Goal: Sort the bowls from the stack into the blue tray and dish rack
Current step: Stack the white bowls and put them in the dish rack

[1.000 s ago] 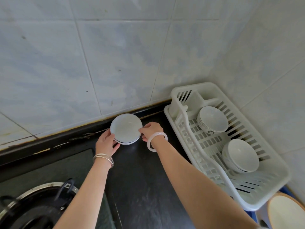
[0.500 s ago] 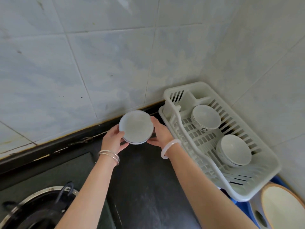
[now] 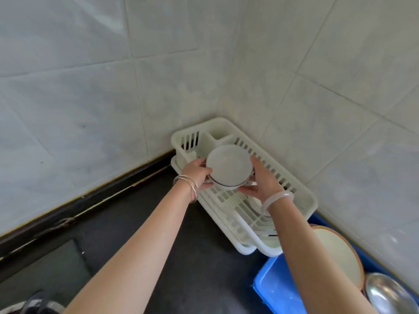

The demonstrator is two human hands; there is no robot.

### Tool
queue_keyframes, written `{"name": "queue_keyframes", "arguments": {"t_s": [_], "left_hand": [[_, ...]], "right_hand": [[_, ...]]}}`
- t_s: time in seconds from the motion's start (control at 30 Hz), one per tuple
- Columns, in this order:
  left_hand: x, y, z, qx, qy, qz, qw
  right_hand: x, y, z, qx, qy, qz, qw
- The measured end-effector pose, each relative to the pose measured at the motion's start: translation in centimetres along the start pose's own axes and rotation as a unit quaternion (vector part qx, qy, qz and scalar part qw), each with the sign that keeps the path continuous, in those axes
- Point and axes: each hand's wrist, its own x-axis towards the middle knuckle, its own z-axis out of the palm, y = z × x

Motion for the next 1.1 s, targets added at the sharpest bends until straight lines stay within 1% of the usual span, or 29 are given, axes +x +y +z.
{"name": "queue_keyframes", "arguments": {"t_s": [0.13, 0.2, 0.33, 0.43, 0.57, 0.73, 0.83, 0.93, 1.0, 1.1], "left_hand": [[2.5, -0.6, 2.4, 0.122, -0.039, -0.005, 0.992], [3.6, -1.0, 2.8, 0.172, -0.055, -0.02, 0.983], [5.5, -1.7, 2.5, 0.298, -0.076, -0.044, 0.95], [6.5, -1.6, 2.5, 0.346, -0.095, -0.055, 0.932], [7.3, -1.1, 2.8, 0.427, -0.092, -0.056, 0.898], [8.1, -1.0, 3.2, 0.49, -0.129, -0.095, 0.857], [8.3, -0.9, 3.2, 0.482, -0.133, -0.119, 0.858], [8.4, -1.0, 3.3, 0.431, -0.139, -0.12, 0.883], [8.2, -1.1, 3.5, 0.414, -0.121, -0.099, 0.897], [7.8, -1.6, 3.8, 0.458, -0.092, -0.05, 0.883]], "right_hand": [[0.9, 1.7, -2.4, 0.076, 0.027, 0.052, 0.995], [1.6, 2.9, -2.9, 0.091, 0.031, 0.071, 0.993], [2.5, 5.5, -2.6, 0.113, 0.031, 0.115, 0.987], [3.0, 6.9, -2.2, 0.126, 0.024, 0.133, 0.983], [3.6, 8.0, -2.1, 0.118, 0.016, 0.14, 0.983], [4.2, 8.9, -2.3, 0.107, 0.026, 0.15, 0.983], [4.3, 8.9, -2.5, 0.079, 0.036, 0.149, 0.985], [4.2, 8.9, -2.7, 0.013, 0.037, 0.148, 0.988], [3.9, 8.8, -2.7, -0.01, 0.031, 0.147, 0.989], [2.7, 8.2, -2.5, -0.014, 0.022, 0.144, 0.989]]}}
